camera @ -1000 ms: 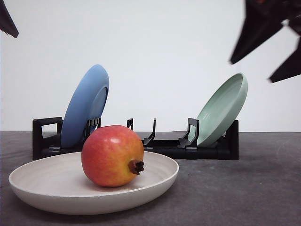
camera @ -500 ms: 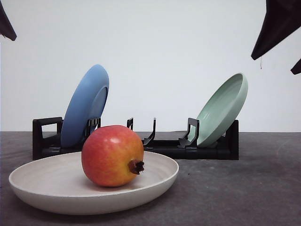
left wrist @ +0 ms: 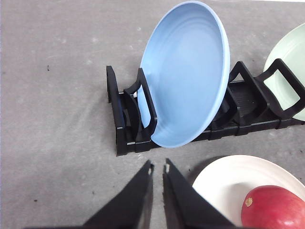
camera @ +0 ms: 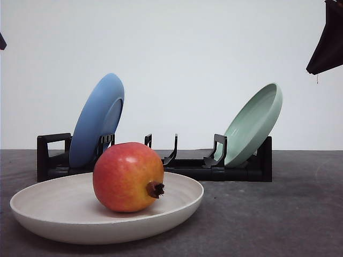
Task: Place pomegranate in white plate
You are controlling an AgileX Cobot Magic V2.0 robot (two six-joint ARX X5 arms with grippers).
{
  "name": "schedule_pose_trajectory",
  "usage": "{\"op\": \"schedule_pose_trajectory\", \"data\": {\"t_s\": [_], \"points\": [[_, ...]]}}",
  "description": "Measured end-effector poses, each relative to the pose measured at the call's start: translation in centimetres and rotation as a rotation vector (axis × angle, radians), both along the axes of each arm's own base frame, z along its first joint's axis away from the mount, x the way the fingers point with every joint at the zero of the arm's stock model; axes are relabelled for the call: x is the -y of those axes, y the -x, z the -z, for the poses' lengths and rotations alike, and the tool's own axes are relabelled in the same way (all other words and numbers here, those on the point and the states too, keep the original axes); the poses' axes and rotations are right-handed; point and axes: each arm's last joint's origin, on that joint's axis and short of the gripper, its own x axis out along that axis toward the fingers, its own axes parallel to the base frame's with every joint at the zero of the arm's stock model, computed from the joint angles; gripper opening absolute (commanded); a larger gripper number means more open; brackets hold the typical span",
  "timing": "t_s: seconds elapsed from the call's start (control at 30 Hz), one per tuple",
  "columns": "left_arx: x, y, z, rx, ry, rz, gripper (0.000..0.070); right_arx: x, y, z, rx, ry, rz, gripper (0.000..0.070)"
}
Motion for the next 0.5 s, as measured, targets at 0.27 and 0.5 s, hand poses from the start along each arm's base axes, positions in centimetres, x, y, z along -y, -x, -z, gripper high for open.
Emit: {"op": "schedule_pose_trajectory", "data": {"t_s": [0.27,0.5], "points": [[-0.4,0.4,0.3,0.066,0.018,-0.016,0.0016,0.0,0.0,0.0,0.000,0.000,0.000,0.0029],[-1.8,2.0,4.0,0.193,0.041,-0.085,0.0016,0.0,0.0,0.0,0.000,0.000,0.000,0.0029]]}}
